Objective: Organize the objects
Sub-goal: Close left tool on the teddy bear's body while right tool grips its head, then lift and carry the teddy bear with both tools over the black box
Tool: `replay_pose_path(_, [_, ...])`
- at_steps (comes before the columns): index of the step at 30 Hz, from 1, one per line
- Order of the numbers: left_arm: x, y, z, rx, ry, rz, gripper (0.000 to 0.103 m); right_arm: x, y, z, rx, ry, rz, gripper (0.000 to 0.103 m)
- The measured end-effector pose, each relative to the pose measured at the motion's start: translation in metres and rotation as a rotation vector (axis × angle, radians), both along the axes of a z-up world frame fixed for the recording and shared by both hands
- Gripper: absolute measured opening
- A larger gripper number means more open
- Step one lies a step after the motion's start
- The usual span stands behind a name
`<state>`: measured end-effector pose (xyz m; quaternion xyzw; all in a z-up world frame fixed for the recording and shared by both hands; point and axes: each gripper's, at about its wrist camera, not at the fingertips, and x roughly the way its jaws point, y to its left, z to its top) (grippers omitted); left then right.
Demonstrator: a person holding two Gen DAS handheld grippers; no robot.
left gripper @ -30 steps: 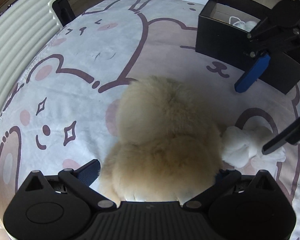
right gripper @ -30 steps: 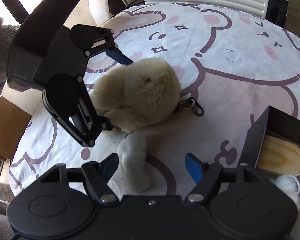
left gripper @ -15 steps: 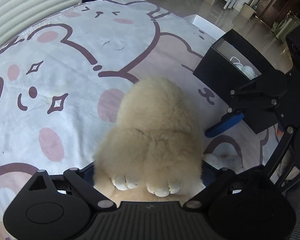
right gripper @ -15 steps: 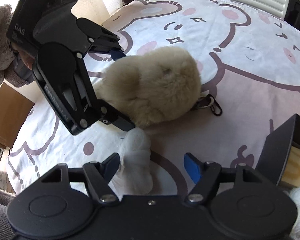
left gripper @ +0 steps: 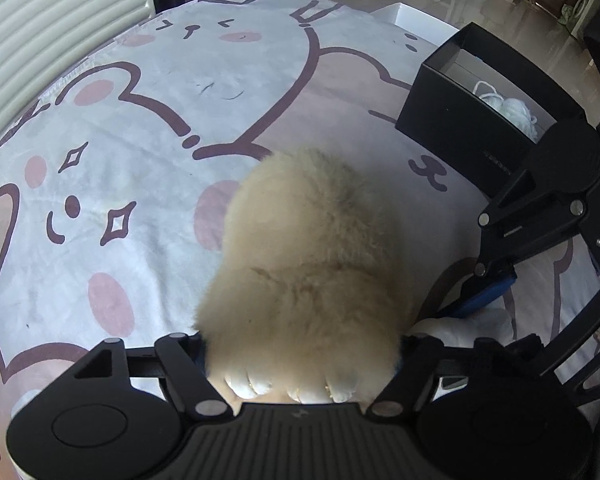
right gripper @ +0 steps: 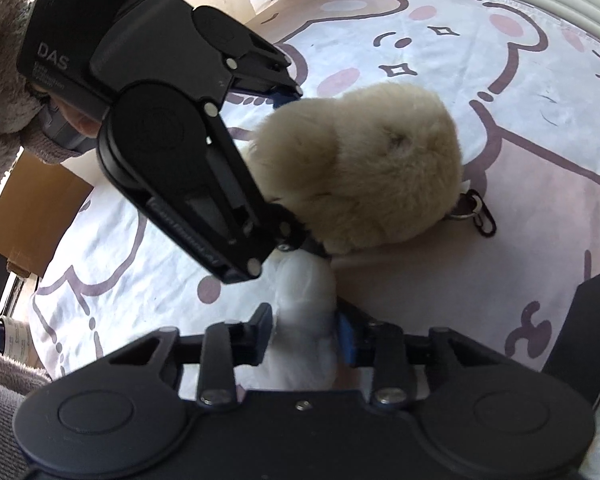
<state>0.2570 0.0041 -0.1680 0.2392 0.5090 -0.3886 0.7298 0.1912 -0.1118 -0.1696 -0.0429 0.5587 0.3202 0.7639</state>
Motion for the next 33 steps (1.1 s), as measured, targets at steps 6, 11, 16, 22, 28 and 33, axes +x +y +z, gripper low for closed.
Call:
replay_pose_path(6, [-0.007, -0.003, 0.003, 0.021, 0.008, 0.065, 0.059, -0.002, -0.006, 0.007, 0.016, -0.006, -0.027, 0.029])
replay_pose_path(11, [-0.017, -0.004, 0.008, 0.011, 0.009, 0.157, 0.051, -0.003, -0.015, 0.010, -0.006, -0.002, -0.073, 0.029])
replay_pose_path(16, [-0.028, -0.001, 0.013, -0.006, -0.001, 0.286, 0.046, -0.006, -0.026, 0.016, -0.019, -0.009, -0.138, 0.029])
replay_pose_path(22, [-0.045, 0.000, 0.029, -0.039, -0.058, 0.366, 0.043, -0.014, -0.036, 0.032, -0.016, -0.049, -0.186, 0.029])
replay_pose_path(28, [-0.057, 0.000, 0.053, -0.068, -0.117, 0.409, 0.043, -0.025, -0.042, 0.051, -0.013, -0.106, -0.235, 0.029])
replay_pose_path(33, [-0.069, 0.005, 0.069, -0.075, -0.161, 0.492, 0.043, -0.035, -0.045, 0.065, -0.005, -0.150, -0.281, 0.029])
